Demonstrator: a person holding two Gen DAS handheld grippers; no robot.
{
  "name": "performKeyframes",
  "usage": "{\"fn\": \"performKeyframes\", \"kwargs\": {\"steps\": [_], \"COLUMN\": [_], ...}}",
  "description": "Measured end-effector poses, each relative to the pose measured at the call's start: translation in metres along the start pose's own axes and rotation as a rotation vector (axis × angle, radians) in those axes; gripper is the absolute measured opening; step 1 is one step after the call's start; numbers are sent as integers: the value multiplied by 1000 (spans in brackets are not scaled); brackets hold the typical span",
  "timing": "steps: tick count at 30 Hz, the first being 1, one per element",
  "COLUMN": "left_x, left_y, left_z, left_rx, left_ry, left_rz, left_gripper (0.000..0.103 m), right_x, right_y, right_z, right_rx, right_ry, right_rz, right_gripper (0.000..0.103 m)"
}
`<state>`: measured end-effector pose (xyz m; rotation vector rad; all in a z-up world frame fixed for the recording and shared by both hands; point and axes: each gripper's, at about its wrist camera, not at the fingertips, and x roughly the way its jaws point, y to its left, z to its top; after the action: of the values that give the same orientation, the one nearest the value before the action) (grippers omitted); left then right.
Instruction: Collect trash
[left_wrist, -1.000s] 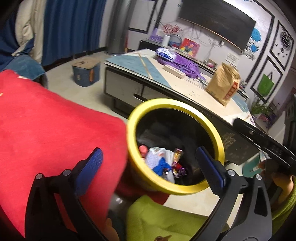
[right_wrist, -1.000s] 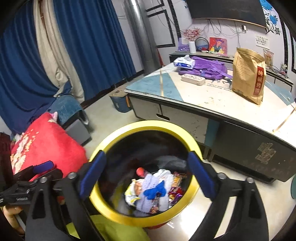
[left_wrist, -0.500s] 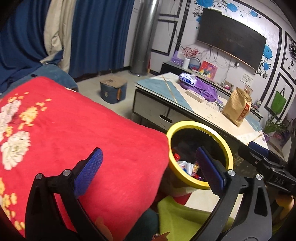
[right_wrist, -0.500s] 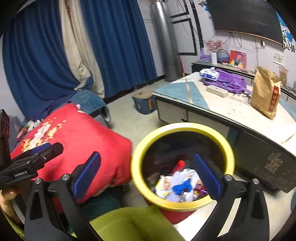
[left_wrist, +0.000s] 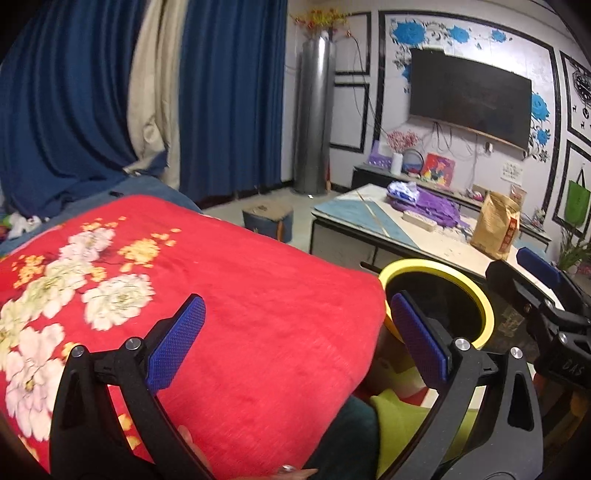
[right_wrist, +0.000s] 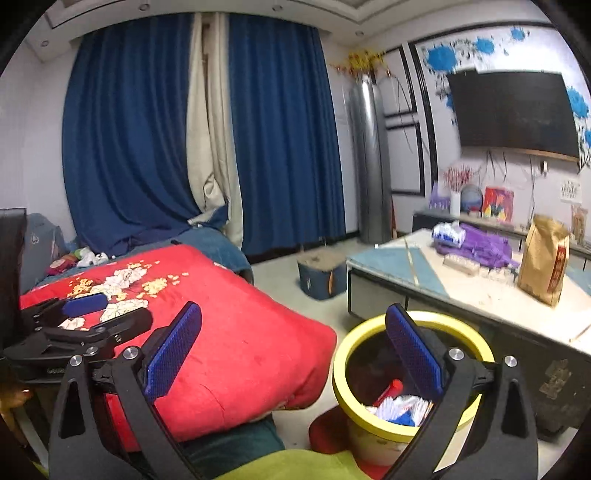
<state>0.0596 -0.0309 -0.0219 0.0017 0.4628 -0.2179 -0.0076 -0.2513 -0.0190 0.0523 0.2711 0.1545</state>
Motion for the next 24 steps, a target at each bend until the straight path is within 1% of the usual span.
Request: {"fn": "performKeyframes", "kwargs": {"steps": [2, 5, 7, 14, 24], "left_x": [-9, -20, -22, -18, -19], "left_y": [2, 9, 12, 14, 14], "left_z": [-4, -6, -8, -10, -11], "left_rx": [-7, -32, -51, -74, -70], "left_ry": [-26, -74, -91, -77, -81], "left_rz": [28, 39, 43, 36, 33], "left_gripper": [92, 92, 92, 92, 92], "right_x": [-4, -4, -4, -5, -5], "right_y": [3, 3, 6, 10, 10], "right_z": [-2, -5, -8, -11, -9], "right_rx": [2, 13, -3, -27, -34], "right_ry": [-18, -11, -13, -22, -32], "right_rz": [-3, -7, -3, 11, 16], "right_gripper": [97, 97, 97, 97, 97]}}
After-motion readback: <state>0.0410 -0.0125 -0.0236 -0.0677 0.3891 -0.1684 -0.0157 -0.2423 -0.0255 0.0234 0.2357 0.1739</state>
